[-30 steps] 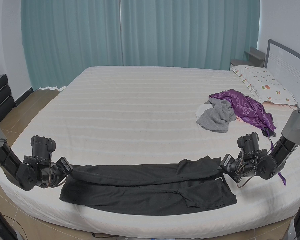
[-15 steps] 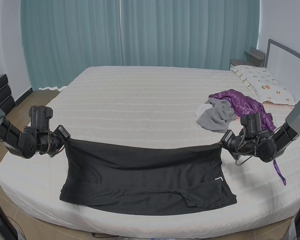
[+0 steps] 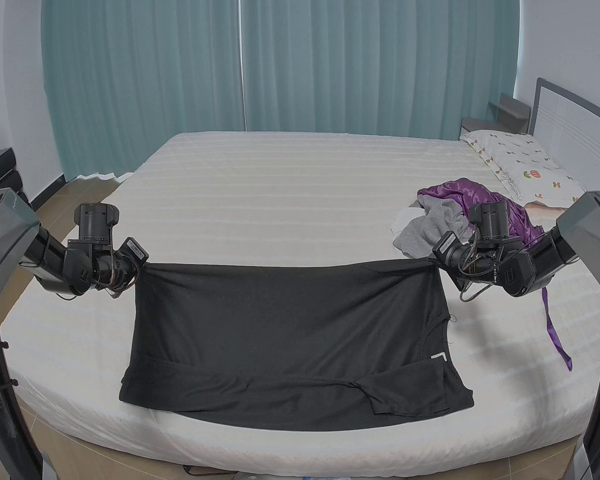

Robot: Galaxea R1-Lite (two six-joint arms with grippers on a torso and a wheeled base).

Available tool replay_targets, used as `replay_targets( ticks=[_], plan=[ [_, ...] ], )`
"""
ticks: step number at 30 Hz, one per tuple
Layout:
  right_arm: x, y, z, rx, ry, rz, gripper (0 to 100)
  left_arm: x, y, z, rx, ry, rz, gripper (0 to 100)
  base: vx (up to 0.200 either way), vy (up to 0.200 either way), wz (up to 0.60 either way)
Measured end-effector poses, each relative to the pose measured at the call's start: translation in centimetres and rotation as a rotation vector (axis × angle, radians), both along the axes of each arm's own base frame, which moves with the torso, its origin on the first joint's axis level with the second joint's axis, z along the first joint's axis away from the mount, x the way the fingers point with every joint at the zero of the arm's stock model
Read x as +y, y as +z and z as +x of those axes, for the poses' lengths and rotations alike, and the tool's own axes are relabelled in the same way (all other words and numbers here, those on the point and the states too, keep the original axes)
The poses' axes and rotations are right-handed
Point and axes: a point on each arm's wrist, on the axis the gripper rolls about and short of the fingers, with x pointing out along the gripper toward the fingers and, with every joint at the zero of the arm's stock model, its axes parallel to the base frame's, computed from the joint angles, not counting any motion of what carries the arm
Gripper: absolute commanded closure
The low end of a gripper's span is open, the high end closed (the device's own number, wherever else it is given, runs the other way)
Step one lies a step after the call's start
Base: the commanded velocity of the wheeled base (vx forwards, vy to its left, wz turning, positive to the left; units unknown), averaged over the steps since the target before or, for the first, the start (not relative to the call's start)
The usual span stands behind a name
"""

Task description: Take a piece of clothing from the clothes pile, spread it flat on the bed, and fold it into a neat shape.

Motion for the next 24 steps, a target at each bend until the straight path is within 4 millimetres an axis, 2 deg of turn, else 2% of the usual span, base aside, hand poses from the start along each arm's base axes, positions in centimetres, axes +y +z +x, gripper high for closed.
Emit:
replay_targets(
  ticks=[8,14,24],
  plan=[
    [-0.3,-0.7,-1.1,0.049,0.005,-0.011,100,0.2,-0.9,-0.2,0.028,0.004,-0.012,100,0.0,0.0,0.0],
    [-0.8,-1.3,-3.5,0.106,0.029,-0.046,100,0.4,-1.4,-2.2,0.08,-0.055,-0.051,100,0.0,0.0,0.0],
    [-1.1,-2.9,-7.9,0.217,0.102,-0.086,100,0.8,-2.5,-6.2,0.177,-0.133,0.017,100,0.0,0.0,0.0]
  ],
)
